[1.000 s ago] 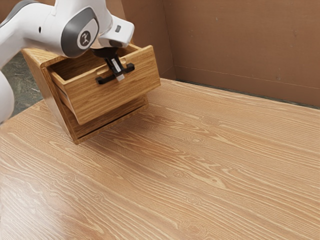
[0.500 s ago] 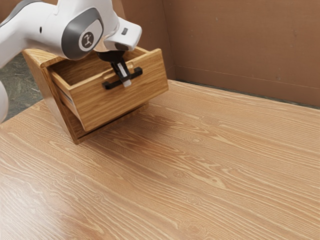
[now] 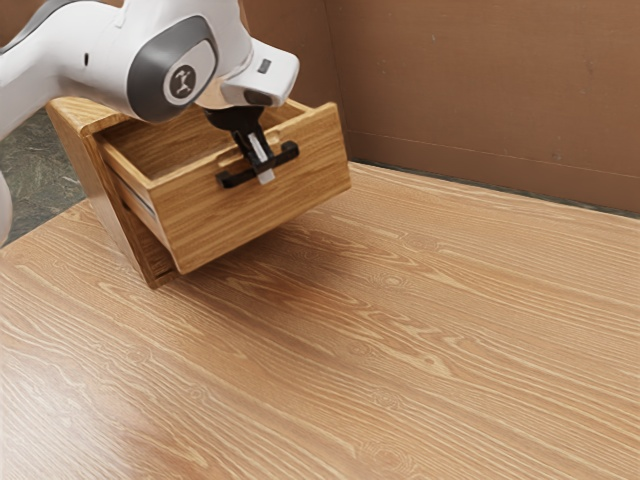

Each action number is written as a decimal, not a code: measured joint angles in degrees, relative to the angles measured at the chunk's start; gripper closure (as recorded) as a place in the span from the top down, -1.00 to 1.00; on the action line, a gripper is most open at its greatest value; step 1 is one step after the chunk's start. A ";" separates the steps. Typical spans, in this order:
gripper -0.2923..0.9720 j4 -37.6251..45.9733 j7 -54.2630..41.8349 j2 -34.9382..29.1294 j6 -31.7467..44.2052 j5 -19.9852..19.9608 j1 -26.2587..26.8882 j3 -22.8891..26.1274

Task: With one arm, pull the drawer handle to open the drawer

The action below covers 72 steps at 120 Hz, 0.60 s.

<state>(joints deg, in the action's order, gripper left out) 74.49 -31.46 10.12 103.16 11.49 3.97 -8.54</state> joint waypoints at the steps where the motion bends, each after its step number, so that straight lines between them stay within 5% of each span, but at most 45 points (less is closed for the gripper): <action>1: -0.71 0.01 0.07 -0.01 -0.04 0.01 0.05 -0.01; 72: -0.63 0.14 3.87 -0.06 -1.11 0.06 1.49 -0.06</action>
<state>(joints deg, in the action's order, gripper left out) 74.63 -27.59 10.06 102.05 11.55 5.46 -8.59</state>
